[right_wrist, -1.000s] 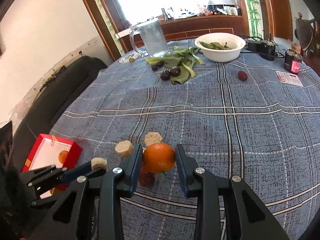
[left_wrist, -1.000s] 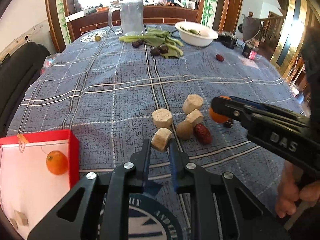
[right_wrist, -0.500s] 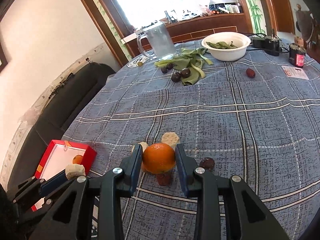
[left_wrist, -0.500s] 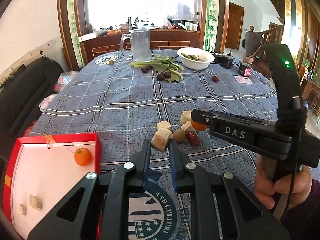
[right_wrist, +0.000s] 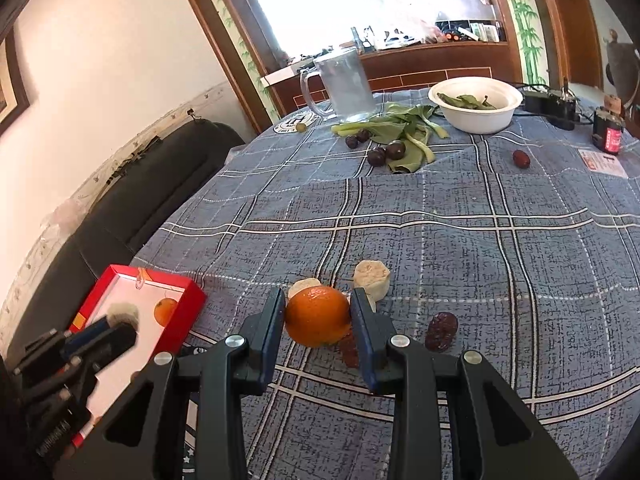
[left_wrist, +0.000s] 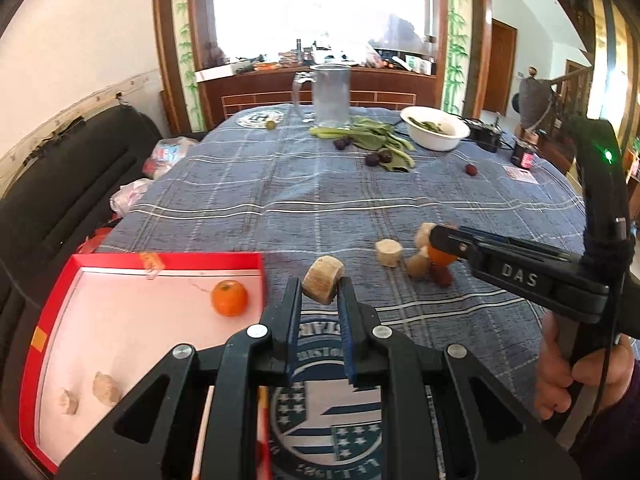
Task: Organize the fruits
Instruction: 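Carry the orange and pastry piece over the red-rimmed tray with both tools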
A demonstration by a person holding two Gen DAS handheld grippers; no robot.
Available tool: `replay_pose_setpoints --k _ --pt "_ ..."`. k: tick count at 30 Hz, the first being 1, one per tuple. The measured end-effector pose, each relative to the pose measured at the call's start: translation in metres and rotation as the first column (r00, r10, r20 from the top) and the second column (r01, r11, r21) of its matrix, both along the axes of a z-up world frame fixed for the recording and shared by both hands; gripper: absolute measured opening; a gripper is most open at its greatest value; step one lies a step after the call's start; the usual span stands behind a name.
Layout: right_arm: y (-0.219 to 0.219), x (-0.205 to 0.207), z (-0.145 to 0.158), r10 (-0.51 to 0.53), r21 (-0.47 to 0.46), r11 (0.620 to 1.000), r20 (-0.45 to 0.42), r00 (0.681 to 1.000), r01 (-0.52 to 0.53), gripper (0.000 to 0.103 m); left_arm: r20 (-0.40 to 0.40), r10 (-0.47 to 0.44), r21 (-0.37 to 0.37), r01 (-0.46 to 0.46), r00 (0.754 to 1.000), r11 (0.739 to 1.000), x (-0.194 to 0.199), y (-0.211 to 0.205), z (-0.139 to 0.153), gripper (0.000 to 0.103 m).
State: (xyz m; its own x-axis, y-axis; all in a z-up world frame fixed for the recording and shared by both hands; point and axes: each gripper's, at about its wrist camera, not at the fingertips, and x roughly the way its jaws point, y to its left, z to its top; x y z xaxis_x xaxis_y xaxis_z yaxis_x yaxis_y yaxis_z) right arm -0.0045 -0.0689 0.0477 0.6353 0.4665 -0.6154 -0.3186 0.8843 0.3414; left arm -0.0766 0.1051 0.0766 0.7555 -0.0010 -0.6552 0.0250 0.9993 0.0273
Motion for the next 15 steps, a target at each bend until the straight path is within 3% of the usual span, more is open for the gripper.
replay_pose_setpoints --k 15 --pt "-0.002 0.0 -0.006 -0.047 -0.037 0.998 0.029 0.998 0.049 0.032 0.029 0.111 -0.055 -0.109 0.993 0.992 -0.03 0.067 0.004 0.02"
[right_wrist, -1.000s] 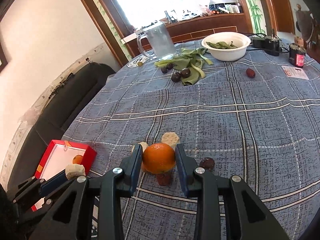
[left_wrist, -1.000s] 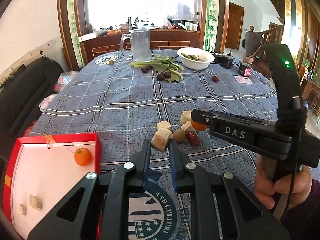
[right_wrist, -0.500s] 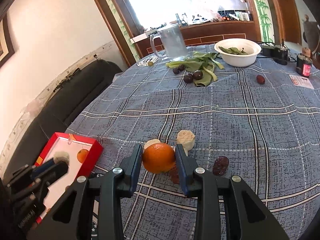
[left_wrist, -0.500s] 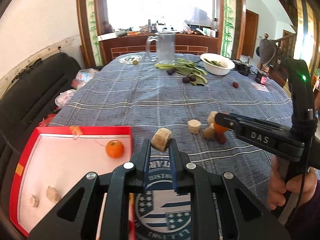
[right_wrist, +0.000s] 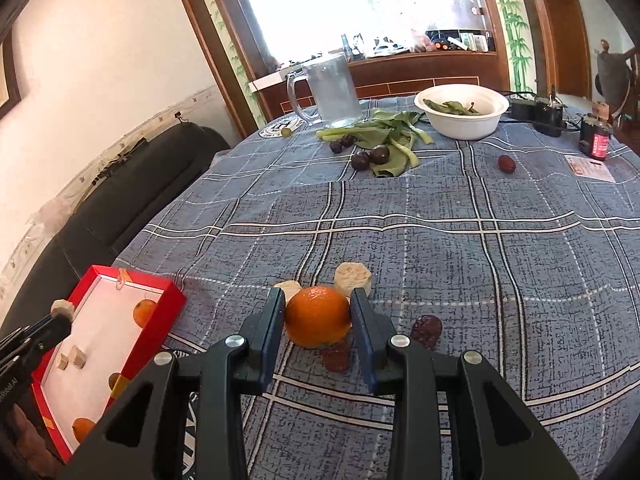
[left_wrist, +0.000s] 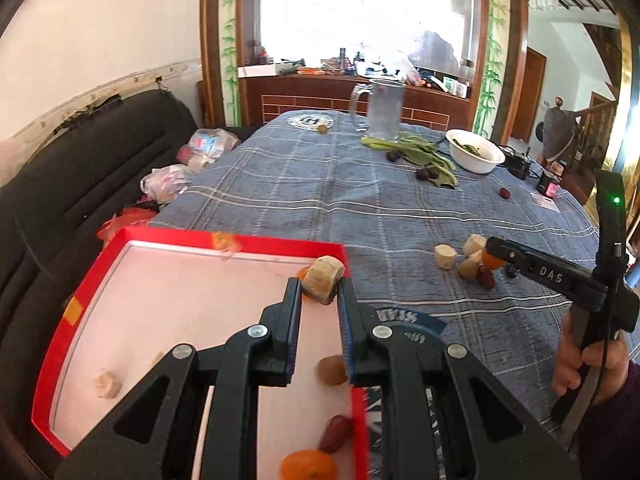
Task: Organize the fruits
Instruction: 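Carry the orange and pastry piece over the red-rimmed tray with both tools, then open both tools to drop the orange and pastry piece into the tray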
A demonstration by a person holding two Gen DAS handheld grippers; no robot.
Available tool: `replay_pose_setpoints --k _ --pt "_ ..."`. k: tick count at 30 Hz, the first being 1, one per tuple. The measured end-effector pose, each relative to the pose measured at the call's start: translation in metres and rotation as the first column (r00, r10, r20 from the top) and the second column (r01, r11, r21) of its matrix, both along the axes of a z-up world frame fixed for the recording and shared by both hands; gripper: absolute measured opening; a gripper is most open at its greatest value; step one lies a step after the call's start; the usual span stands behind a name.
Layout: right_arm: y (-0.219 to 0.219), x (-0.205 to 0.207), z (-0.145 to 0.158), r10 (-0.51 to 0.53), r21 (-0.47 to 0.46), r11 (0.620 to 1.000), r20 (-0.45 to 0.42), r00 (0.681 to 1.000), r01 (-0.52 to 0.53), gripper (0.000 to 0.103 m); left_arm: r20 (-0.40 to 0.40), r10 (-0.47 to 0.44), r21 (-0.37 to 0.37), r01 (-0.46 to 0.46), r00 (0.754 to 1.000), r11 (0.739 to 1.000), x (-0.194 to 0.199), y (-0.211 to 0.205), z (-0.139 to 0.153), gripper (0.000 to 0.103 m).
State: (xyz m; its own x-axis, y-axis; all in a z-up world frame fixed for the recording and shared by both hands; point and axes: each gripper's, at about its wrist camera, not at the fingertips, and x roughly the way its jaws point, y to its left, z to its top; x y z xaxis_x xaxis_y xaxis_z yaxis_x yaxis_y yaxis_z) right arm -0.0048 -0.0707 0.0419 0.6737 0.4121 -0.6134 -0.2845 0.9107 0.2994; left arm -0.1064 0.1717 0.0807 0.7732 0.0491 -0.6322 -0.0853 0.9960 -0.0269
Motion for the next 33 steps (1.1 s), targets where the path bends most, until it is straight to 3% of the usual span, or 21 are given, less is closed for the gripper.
replay_pose_setpoints --k 9,16,20,27,33 --pt "0.016 -0.006 0.0 0.025 -0.077 0.997 0.028 0.999 -0.023 0.032 -0.022 0.038 -0.011 -0.039 0.999 0.999 -0.017 0.03 -0.013 0.02" --pt "0.057 -0.026 0.013 0.122 -0.067 0.991 0.027 0.992 -0.12 0.032 -0.046 0.063 -0.022 -0.064 0.997 0.998 -0.023 0.047 -0.021 0.02" --pt "0.094 -0.049 0.023 0.233 -0.057 0.972 0.056 0.971 -0.23 0.032 -0.053 0.08 0.0 -0.08 0.995 0.997 -0.024 0.053 -0.022 0.02" --pt "0.152 -0.081 0.037 0.421 -0.071 0.907 0.103 0.901 -0.416 0.032 -0.075 0.144 0.043 -0.141 0.987 0.989 -0.028 0.065 -0.024 0.02" --pt "0.17 -0.08 0.019 0.49 -0.039 0.872 0.034 0.871 -0.489 0.032 -0.107 0.221 0.102 -0.21 0.969 0.972 -0.026 0.081 -0.029 0.02"
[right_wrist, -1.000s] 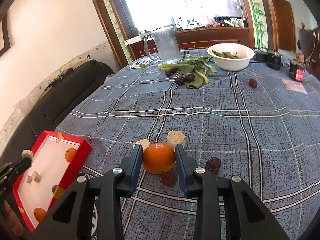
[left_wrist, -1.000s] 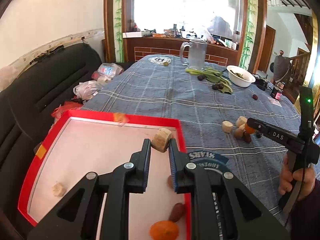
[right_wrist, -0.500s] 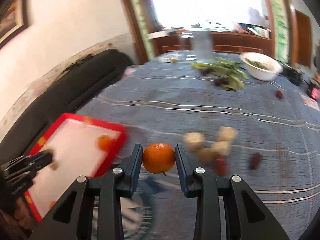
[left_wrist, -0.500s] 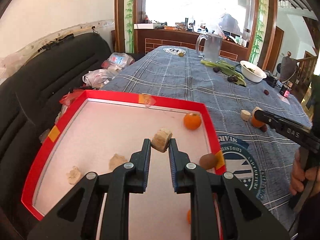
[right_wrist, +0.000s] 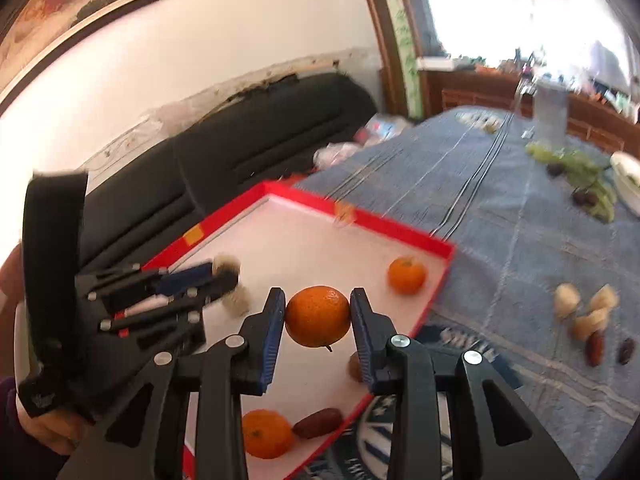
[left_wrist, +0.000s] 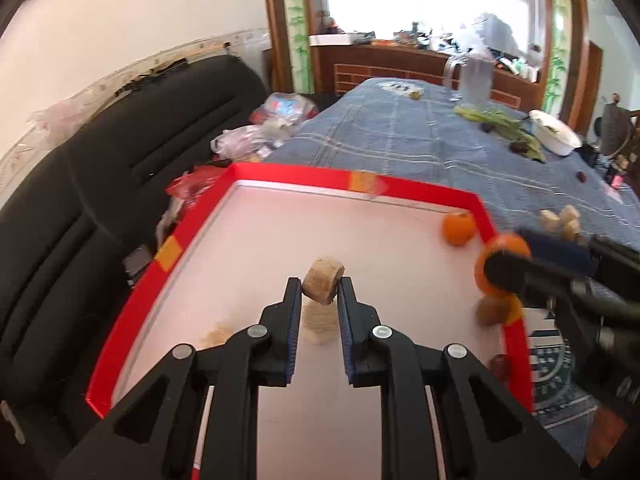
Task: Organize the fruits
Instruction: 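Open both tools to drop the orange and pastry piece into the tray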
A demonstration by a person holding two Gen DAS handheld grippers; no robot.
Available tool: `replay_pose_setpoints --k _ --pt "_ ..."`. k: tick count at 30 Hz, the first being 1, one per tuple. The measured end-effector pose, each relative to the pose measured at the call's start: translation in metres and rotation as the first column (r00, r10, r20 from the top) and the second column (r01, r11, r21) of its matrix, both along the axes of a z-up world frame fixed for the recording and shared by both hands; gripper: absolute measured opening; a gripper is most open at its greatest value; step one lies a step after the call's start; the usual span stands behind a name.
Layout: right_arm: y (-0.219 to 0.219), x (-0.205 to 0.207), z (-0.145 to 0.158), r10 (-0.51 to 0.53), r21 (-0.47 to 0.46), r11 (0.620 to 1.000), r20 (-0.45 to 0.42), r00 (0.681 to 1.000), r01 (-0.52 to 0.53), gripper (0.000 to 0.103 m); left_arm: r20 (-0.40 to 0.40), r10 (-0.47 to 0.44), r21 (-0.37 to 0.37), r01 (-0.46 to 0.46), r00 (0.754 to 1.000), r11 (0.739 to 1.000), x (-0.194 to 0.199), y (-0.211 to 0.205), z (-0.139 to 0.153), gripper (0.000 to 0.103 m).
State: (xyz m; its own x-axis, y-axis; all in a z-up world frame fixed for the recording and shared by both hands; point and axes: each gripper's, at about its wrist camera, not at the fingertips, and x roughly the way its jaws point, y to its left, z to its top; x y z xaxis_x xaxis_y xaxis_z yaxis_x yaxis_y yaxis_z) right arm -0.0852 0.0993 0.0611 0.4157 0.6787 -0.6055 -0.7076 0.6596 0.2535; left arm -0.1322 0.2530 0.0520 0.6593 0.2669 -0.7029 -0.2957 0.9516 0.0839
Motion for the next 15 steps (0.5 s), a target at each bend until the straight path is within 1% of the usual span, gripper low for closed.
replay_pose_setpoints --k 4,6,10,13,15 --pt "-0.002 0.001 -0.017 0.036 0.014 0.999 -0.076 0.996 -0.035 0.032 -0.035 0.04 0.037 -0.039 0.999 0.999 0.003 0.006 -0.006 0.02" --pt "-0.001 -0.002 -0.019 0.049 0.01 0.999 -0.081 0.996 -0.048 0.032 -0.05 0.048 0.051 -0.045 0.998 0.998 0.005 0.005 -0.009 0.02" --pt "0.003 -0.007 -0.023 0.075 0.005 0.997 -0.099 0.992 -0.075 0.032 -0.056 0.053 0.1 -0.047 0.997 0.994 0.01 -0.003 -0.01 0.02" --pt "0.006 -0.01 -0.026 0.07 -0.036 0.997 -0.084 0.994 -0.073 0.034 -0.059 0.067 0.126 -0.06 0.996 0.99 0.014 -0.006 -0.01 0.02" --pt "0.005 -0.01 -0.025 0.068 -0.037 0.997 -0.082 0.994 -0.071 0.034 -0.067 0.069 0.125 -0.06 0.995 0.99 0.017 -0.007 -0.011 0.021"
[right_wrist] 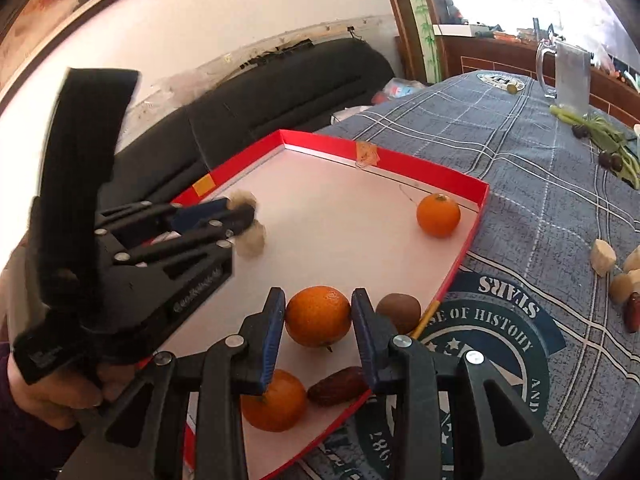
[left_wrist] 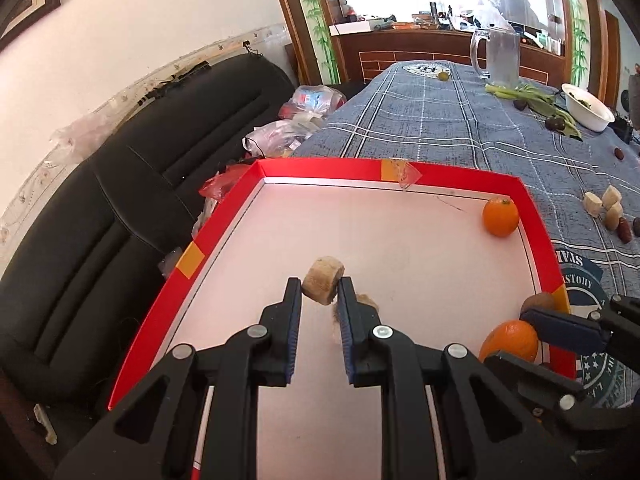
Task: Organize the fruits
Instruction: 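Open both tools to drop the orange and pastry piece into the tray, then move both open tools from the tray back to the fruit pile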
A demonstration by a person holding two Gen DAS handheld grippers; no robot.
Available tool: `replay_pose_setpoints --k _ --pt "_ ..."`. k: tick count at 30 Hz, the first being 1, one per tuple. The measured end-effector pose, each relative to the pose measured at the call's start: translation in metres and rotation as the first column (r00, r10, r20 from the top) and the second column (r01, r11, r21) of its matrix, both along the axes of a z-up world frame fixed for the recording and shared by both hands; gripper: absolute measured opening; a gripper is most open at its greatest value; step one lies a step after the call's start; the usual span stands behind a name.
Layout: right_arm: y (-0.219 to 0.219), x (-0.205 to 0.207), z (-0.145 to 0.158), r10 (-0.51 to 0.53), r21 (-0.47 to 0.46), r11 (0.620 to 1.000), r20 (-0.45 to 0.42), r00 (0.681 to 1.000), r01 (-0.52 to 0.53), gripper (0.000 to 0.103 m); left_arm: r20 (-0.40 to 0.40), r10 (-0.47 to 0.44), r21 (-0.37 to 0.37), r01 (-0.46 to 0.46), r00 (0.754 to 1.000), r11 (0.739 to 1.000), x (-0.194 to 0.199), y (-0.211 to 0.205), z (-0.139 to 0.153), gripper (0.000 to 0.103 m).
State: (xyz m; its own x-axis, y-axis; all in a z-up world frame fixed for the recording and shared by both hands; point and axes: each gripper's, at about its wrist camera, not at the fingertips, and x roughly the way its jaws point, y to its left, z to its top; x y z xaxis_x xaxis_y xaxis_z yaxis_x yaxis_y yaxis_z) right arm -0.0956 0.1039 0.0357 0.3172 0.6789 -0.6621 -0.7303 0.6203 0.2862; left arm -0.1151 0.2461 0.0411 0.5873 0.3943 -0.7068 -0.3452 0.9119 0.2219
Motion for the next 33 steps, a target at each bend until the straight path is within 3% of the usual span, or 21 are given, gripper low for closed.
replay_pose_setpoints --k 4,6,8,14,24,33 --pt "-0.002 0.003 -0.001 -0.019 -0.013 1.0 -0.004 1.0 0.019 0.037 0.006 0.012 0.035 -0.012 1.0 0.999 0.001 -0.005 -0.001 0.034" --pt "-0.002 0.003 0.0 -0.013 -0.017 1.0 -0.007 1.0 0.013 0.037 0.017 0.011 0.043 -0.012 1.0 0.999 0.0 -0.007 0.001 0.058" --pt "-0.006 0.003 0.004 -0.025 0.002 1.0 0.009 1.0 0.025 0.04 0.018 0.01 0.021 -0.01 1.0 1.0 -0.001 -0.007 0.002 0.071" --pt "-0.02 0.009 0.013 -0.097 0.035 0.995 0.051 0.994 0.095 0.054 0.03 0.004 -0.044 -0.003 1.0 0.999 -0.004 -0.006 0.003 0.075" --pt "-0.04 0.018 0.025 -0.234 0.091 0.97 0.125 0.964 0.224 0.06 0.099 -0.029 -0.053 0.034 0.995 0.998 -0.02 -0.014 0.017 0.081" --pt "-0.092 0.039 0.031 -0.389 0.132 0.914 0.024 0.921 0.383 0.065 0.109 -0.095 -0.066 0.103 0.989 0.993 -0.03 -0.032 0.019 0.087"
